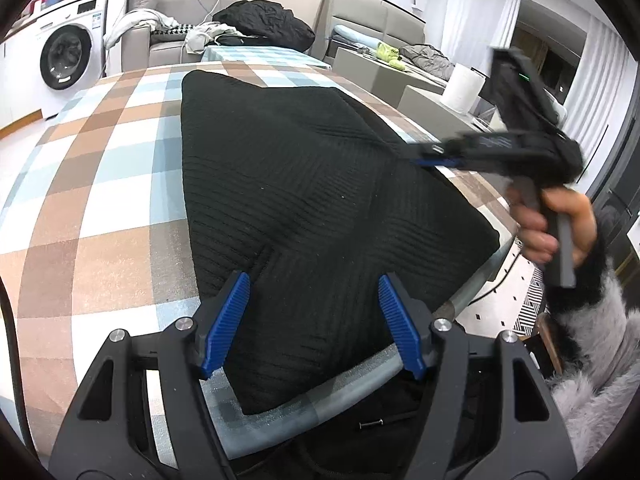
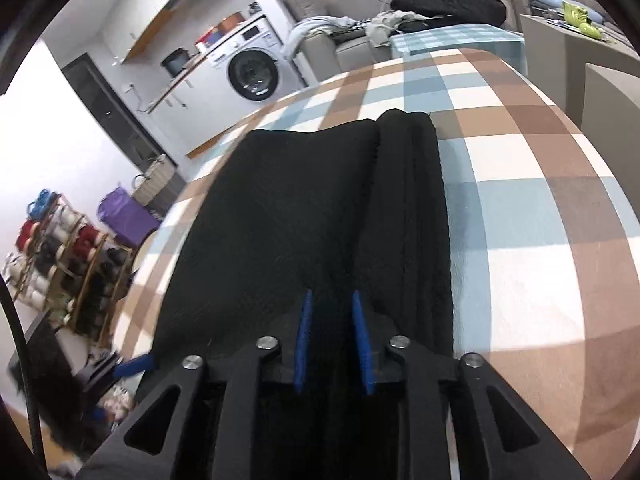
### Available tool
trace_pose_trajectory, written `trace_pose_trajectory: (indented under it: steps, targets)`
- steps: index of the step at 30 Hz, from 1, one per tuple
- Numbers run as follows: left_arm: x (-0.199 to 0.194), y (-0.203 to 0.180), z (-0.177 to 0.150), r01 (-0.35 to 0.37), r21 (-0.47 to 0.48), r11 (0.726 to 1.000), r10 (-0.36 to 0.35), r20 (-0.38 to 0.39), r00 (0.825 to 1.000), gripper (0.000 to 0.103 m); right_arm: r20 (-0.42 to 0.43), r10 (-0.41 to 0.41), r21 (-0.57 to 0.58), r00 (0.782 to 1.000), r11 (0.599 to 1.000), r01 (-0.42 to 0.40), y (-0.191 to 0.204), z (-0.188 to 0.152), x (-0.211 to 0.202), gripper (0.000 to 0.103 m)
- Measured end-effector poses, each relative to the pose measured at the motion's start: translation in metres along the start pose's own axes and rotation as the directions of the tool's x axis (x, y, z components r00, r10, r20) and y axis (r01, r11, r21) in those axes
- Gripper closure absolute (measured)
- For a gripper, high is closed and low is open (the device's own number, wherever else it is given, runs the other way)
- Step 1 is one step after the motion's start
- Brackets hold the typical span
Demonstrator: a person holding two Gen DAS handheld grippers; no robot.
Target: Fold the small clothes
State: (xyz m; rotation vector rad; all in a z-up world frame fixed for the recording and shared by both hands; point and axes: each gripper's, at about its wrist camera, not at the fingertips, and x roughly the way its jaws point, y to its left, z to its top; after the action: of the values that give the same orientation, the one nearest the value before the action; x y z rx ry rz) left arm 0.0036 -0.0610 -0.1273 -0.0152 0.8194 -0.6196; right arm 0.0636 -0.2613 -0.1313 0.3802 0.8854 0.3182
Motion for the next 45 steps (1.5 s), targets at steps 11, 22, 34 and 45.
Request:
trace_pose_trajectory:
  steps: [11,22,34,45]
  targets:
    - [0.001,0.001,-0.002,0.006,-0.002,1.000,-0.006,0.000,1.000,0.037,0.024,0.091,-0.084,0.996,0.993,-0.089,0.024,-0.045,-0.024,0.099]
    - [-0.002,0.004,-0.002,0.007,-0.024,1.000,-0.007,0.005,1.000,0.037,-0.049,0.133,-0.128,0.990,0.982,-0.138,0.016,-0.080,-0.050,0.066]
    - [-0.003,0.003,-0.002,-0.017,-0.019,1.000,0.017,0.003,1.000,0.037,-0.097,0.070,-0.162,0.993,0.983,-0.085,0.017,-0.098,-0.044,0.088]
    - [-0.002,0.004,0.001,-0.020,-0.034,0.999,0.021,0.006,1.000,0.037,0.027,0.018,-0.053,0.999,0.998,-0.016,-0.013,-0.073,-0.045,0.079]
